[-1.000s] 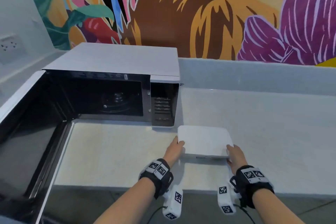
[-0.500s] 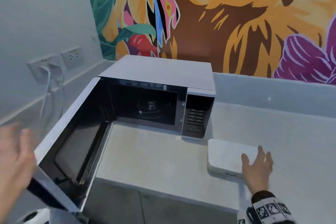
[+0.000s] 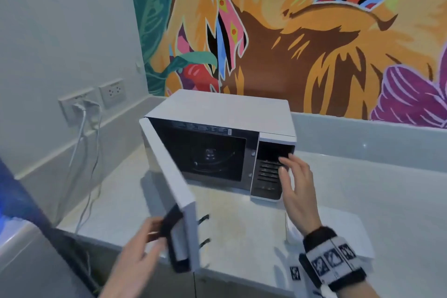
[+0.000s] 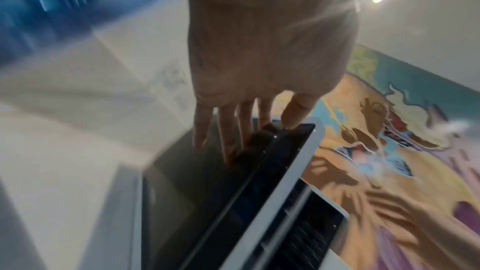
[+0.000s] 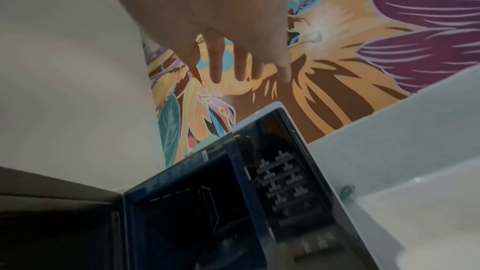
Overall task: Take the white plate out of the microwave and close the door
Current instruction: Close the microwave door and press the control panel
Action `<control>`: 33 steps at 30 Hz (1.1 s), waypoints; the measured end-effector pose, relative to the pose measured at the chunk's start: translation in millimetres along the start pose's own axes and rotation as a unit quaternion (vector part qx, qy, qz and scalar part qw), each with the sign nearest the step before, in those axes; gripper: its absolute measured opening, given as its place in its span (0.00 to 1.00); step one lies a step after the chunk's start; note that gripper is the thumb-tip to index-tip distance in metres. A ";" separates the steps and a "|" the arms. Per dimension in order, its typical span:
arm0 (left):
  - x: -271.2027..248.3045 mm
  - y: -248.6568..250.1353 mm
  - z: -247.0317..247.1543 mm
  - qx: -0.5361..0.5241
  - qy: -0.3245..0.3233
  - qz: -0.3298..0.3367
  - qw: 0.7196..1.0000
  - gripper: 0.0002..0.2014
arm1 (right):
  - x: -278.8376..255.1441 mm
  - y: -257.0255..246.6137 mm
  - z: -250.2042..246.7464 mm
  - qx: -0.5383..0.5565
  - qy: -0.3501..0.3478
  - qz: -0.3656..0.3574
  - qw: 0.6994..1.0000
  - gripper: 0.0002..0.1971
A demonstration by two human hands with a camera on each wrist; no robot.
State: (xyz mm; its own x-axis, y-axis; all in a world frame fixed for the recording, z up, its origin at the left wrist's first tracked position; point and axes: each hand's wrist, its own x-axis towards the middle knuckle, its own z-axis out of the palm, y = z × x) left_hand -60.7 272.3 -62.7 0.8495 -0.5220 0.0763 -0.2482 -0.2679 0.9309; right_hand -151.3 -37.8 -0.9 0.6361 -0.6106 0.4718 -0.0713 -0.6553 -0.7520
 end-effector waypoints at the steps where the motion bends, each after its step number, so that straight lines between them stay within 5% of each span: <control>1: 11.7 21.2 24.6 -0.013 -0.026 0.014 0.999 0.17 | 13.3 -4.8 0.8 -0.004 0.006 -0.010 1.000 0.18; 5: 69.4 47.6 91.8 -0.043 -0.127 0.037 0.990 0.26 | 58.8 -14.7 13.1 -0.080 -0.025 -0.034 0.996 0.15; 11: 144.3 39.5 149.7 -0.012 -0.061 0.088 0.994 0.22 | 88.0 -4.1 40.9 -0.202 -0.087 -0.029 0.975 0.15; 17: 171.2 32.2 160.8 0.058 -0.025 0.048 0.997 0.20 | 97.7 2.7 56.6 -0.284 -0.032 -0.076 0.955 0.12; 33: 202.4 37.9 173.5 0.088 -0.016 0.079 0.993 0.20 | 115.5 4.2 69.2 -0.294 0.026 -0.017 0.955 0.12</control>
State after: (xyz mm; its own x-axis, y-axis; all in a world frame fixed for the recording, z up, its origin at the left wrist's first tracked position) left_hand 21.0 16.1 -74.0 0.7786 -0.5939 0.2027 -0.4576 -0.3163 0.8310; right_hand -24.9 -80.3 18.7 0.6083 -0.5951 0.5252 -0.4796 -0.8028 -0.3542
